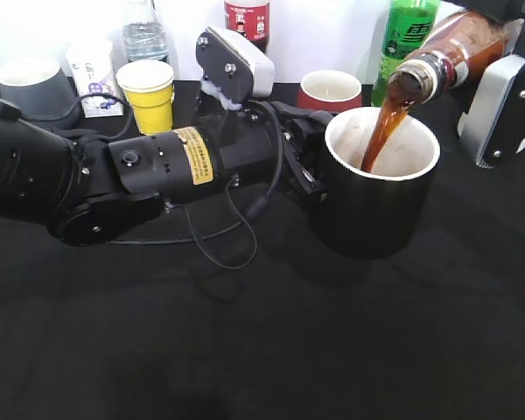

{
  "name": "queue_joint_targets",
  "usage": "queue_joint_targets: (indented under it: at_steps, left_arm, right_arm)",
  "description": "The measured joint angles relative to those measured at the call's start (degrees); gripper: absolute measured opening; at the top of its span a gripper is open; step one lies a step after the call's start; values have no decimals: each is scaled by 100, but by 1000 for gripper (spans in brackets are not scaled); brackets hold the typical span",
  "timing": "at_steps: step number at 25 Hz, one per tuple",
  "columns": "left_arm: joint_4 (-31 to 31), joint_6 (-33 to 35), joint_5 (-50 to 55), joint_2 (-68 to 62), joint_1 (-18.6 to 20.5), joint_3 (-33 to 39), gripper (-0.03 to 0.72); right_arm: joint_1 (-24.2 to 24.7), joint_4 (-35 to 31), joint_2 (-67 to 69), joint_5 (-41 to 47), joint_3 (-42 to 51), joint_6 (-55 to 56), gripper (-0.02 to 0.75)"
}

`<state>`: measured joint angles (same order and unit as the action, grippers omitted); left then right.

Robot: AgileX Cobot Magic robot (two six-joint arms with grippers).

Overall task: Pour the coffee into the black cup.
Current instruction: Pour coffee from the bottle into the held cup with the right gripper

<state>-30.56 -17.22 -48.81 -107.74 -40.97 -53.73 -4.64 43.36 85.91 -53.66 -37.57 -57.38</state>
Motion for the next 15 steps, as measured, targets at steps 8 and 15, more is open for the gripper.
queue_joint_targets:
  at_steps: [8,15]
  left_arm:
    - [-4,0,22,0,0,0,57]
    - [-6,0,47,-17,0,0,57]
  right_arm:
    - [0,-32,0,-5,0,-305,532]
    - [0,-38,0,-5,-6,-508,532]
